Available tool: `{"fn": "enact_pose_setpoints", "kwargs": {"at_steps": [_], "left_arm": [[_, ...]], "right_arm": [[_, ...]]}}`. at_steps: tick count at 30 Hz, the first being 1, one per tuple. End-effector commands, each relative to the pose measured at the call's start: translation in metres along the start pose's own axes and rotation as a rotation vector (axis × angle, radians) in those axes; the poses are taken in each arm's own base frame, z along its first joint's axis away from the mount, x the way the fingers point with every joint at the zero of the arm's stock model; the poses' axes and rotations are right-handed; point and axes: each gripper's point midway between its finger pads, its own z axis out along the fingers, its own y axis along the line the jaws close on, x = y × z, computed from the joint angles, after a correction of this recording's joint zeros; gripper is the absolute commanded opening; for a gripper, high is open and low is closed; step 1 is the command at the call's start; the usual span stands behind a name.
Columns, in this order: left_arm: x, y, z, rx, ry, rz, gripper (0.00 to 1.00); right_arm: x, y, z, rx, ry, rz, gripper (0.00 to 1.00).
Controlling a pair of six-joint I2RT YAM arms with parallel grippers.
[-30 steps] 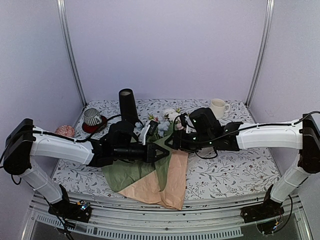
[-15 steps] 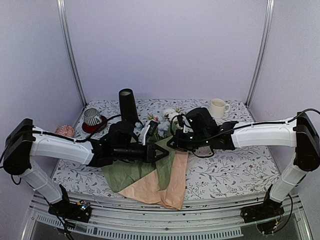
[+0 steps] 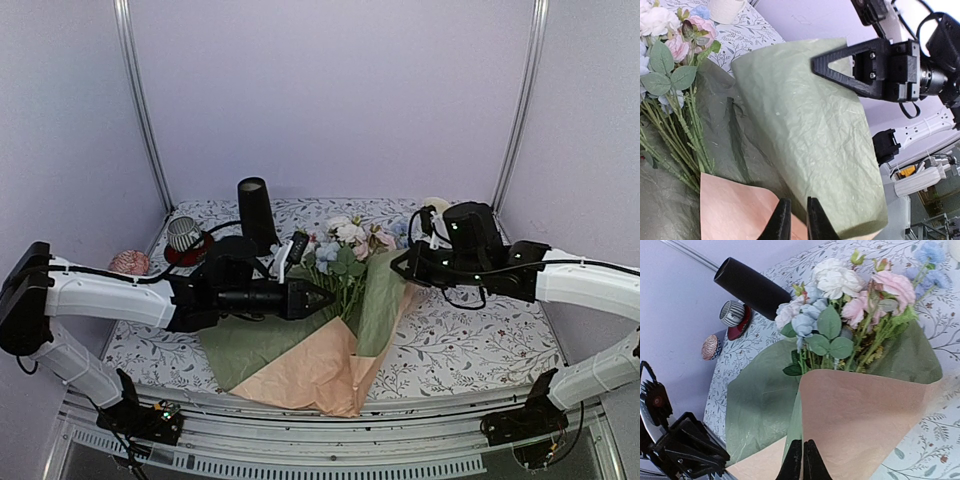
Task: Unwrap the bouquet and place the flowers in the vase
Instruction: Unfold the two-thirds folded wrapping paper into folded wrapping paper.
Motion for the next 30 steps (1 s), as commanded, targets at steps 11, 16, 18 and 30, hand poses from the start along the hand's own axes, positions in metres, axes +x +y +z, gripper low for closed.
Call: {"fn": "enact_pose_setpoints", "kwargs": {"at_steps": [11,16,18,30], "left_arm": [[0.018,-0.006,0.032,0.008,0.093,0.011,0.15],[0.027,-0.005,0.048,0.006,0.129,0.006,0.15],[0.032,-0.004,0.055,-0.001,0.147,0.006,0.14],[0.065,0.001,0.107,-0.038,0.265,0.014,0.14]], "right_arm": [[0.006,-0.111,-0.076,0.410,-0.142,-0.019,0.04],[0.011,-0.134,-0.090,0.509,-0.163,-0.034,0.05],[0.013,-0.141,-0.094,0.542,-0.169,-0.035,0.06],[0.011,-0.155,-0.106,0.622,-0.203,-0.018,0.42]]}}
